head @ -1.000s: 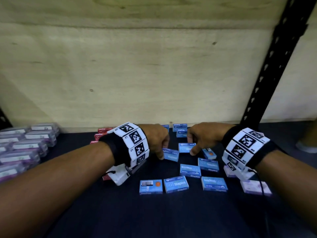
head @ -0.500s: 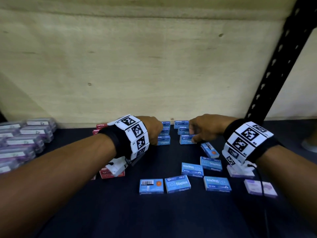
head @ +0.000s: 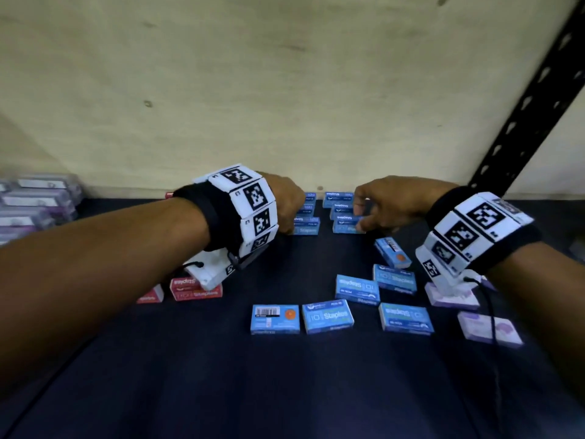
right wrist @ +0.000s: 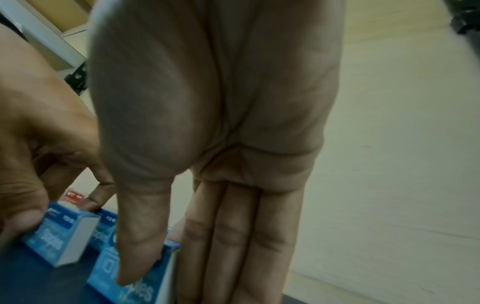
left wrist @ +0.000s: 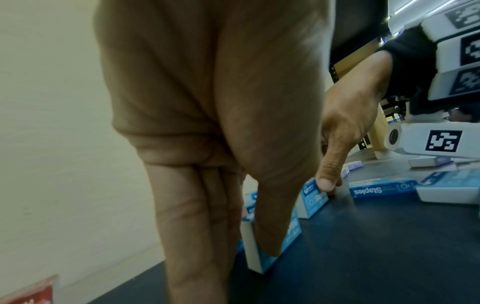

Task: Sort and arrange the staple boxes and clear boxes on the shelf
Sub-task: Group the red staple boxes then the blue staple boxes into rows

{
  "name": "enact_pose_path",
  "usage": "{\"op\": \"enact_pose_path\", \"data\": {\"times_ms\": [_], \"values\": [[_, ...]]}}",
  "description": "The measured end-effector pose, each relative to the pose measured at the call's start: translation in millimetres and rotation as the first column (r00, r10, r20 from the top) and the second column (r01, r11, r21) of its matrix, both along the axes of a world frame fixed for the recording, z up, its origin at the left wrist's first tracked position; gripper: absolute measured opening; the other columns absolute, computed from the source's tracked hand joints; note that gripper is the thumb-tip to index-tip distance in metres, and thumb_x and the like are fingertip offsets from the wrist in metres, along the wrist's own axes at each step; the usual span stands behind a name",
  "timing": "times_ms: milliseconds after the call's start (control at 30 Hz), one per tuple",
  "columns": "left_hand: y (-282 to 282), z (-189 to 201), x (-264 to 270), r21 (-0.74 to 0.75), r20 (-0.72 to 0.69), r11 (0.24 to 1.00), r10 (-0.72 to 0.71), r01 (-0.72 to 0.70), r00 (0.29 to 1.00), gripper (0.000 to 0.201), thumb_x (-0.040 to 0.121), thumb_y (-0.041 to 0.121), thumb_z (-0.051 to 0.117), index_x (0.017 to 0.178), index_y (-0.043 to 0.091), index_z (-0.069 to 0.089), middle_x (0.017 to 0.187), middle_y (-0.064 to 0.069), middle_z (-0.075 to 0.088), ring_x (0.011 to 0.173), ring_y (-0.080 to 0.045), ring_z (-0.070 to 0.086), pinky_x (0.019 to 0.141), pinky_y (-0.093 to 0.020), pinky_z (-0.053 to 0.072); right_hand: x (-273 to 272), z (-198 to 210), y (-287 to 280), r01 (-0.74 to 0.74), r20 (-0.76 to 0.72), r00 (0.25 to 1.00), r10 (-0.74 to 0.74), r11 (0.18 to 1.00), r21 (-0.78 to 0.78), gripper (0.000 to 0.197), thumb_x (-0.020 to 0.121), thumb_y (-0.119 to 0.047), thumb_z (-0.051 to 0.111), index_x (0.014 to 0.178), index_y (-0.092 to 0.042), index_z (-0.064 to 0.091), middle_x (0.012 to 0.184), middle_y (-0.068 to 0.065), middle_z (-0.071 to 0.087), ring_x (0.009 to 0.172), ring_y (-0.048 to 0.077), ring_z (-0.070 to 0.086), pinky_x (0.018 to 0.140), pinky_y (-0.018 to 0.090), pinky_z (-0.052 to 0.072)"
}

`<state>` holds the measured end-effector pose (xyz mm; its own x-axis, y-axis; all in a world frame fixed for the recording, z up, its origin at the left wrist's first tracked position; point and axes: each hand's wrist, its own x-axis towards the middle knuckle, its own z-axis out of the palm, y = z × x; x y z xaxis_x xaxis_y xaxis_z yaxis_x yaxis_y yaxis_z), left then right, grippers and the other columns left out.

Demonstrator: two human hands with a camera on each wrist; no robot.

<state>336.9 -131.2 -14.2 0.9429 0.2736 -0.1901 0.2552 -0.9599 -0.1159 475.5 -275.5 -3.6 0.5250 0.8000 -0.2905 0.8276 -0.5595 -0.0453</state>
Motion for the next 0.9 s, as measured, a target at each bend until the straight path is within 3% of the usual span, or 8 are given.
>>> {"op": "enact_pose_path", "data": {"times_ms": [67,300,467,533,600,700,800,900], "values": [[0,0,-1,-0.007,0.009,1.000,-0.016,0.016,1.000,0.014,0.094,0.023,0.061,0.091,0.023,0.048,0.094,0.003,0.051,0.081,-0.013,0.048,0.050,-0.014,0.034,2,-1,1,0.019,-0.049,0.999,-0.019,1.000,0.012,0.025,0.085,-0.038,0.074,0.100,-0.024,0.058,0.076,-0.008,0.065,0.064,0.016,0.066,0.082,0.034,0.056],[3,-2,2,0.009,-0.004,0.999,-0.040,0.040,0.999,0.014,0.095,0.024,0.060,0.094,0.021,0.047,0.093,0.002,0.050,0.081,-0.013,0.047,0.049,-0.011,0.028,7,-2,6,0.049,-0.149,0.988,-0.046,0.999,0.012,0.025,0.083,-0.035,0.076,0.097,-0.024,0.059,0.070,-0.002,0.071,0.059,0.018,0.068,0.064,0.029,0.055],[3,-1,-1,-0.014,-0.003,1.000,-0.017,0.017,1.000,0.020,0.092,0.027,0.065,0.092,0.021,0.046,0.089,0.002,0.054,0.077,-0.012,0.050,0.062,-0.022,0.039,7,-1,5,0.060,-0.177,0.982,-0.060,0.998,-0.010,0.035,0.080,-0.036,0.079,0.101,-0.023,0.054,0.083,0.007,0.075,0.073,0.029,0.073,0.077,0.036,0.060],[1,2,-2,-0.040,-0.007,0.999,0.009,-0.009,1.000,0.024,0.092,0.030,0.066,0.088,0.020,0.044,0.071,0.006,0.057,0.060,-0.008,0.053,0.054,-0.020,0.040,8,0,3,0.077,-0.200,0.977,-0.075,0.997,0.004,0.040,0.079,-0.035,0.081,0.101,-0.023,0.049,0.083,0.007,0.074,0.071,0.027,0.071,0.077,0.036,0.060],[-2,6,-3,-0.054,-0.030,0.997,0.045,-0.047,0.999,0.032,0.092,0.035,0.065,0.102,0.015,0.044,0.063,0.007,0.053,0.044,-0.006,0.048,0.042,-0.020,0.035,9,0,-1,0.095,-0.231,0.969,-0.088,0.995,0.022,0.039,0.081,-0.032,0.079,0.101,-0.023,0.047,0.082,0.006,0.072,0.066,0.022,0.068,0.072,0.033,0.058],[-7,7,-8,-0.037,-0.032,0.996,0.082,-0.083,0.996,0.046,0.092,0.038,0.063,0.119,0.008,0.041,0.071,0.005,0.046,0.047,-0.007,0.044,0.042,-0.022,0.031,7,0,-5,0.111,-0.236,0.966,-0.103,0.994,0.021,0.038,0.084,-0.033,0.077,0.107,-0.022,0.048,0.091,0.005,0.072,0.073,0.021,0.067,0.077,0.033,0.057],[-10,6,-13,-0.034,-0.048,0.996,0.075,-0.077,0.996,0.052,0.090,0.044,0.062,0.122,0.010,0.040,0.077,0.003,0.047,0.064,-0.014,0.050,0.057,-0.025,0.040,1,5,-11,0.088,-0.163,0.983,-0.086,0.996,0.005,0.037,0.086,-0.037,0.074,0.111,-0.020,0.052,0.099,0.000,0.072,0.088,0.019,0.067,0.086,0.033,0.052],[-13,11,-23,-0.051,-0.115,0.991,0.117,-0.124,0.986,0.060,0.090,0.052,0.058,0.128,0.012,0.034,0.103,-0.004,0.054,0.092,-0.024,0.055,0.081,-0.034,0.048,-8,10,-19,0.074,-0.137,0.988,-0.075,0.997,-0.013,0.038,0.088,-0.038,0.071,0.113,-0.012,0.062,0.105,0.004,0.074,0.101,0.023,0.066,0.095,0.038,0.050]]}}
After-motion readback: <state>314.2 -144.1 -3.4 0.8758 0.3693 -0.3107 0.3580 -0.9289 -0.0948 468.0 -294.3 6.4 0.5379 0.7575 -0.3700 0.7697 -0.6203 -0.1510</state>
